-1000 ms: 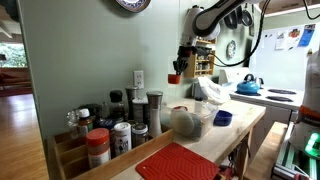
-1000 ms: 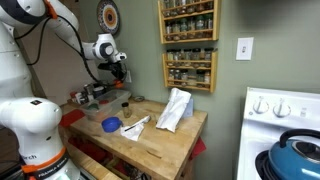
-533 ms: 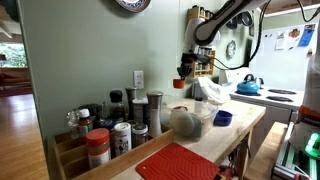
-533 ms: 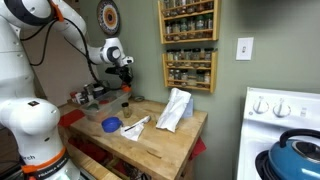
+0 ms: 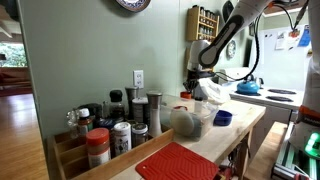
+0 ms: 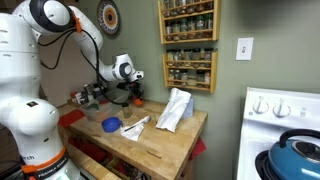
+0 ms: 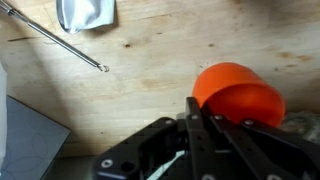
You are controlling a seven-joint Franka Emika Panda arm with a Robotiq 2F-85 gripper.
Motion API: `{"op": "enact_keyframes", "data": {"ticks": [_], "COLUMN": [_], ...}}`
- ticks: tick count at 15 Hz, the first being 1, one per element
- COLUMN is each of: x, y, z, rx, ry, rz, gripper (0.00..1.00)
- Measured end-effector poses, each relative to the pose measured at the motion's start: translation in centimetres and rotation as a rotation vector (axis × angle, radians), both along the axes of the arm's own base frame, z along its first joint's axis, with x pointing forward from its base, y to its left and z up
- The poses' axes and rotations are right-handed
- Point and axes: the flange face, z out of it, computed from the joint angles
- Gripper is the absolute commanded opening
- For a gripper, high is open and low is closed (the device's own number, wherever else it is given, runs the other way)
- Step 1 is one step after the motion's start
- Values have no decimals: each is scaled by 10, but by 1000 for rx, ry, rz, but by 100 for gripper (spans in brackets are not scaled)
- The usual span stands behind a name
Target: Pick up the orange cup from the clear container and put it on the table, pick up the spice bottle with a black lid from the table and put it in the orange cup, pick up the orange cup with the spice bottle and put it in the clear storage container
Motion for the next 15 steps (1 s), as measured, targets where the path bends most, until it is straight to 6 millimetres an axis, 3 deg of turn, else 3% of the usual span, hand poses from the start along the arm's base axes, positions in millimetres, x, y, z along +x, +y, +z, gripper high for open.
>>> {"op": "enact_keyframes", "data": {"ticks": [2,3,4,7,9,13,15], "x": [2,2,2,2,4,0,-13], "y": [-12,-16,-17,-16,-13,-5,0], "z": [-17,-24,-29,-34,-22,23,40], "rx": [-7,-9,-8,-6,11,74,107], "ry": [-9,-12,-15,-14,-30,-3,91], "rz": [-50,-72,-80,-84,-77,-45,-2], "gripper": [1,29,29,51,65,95,100]}}
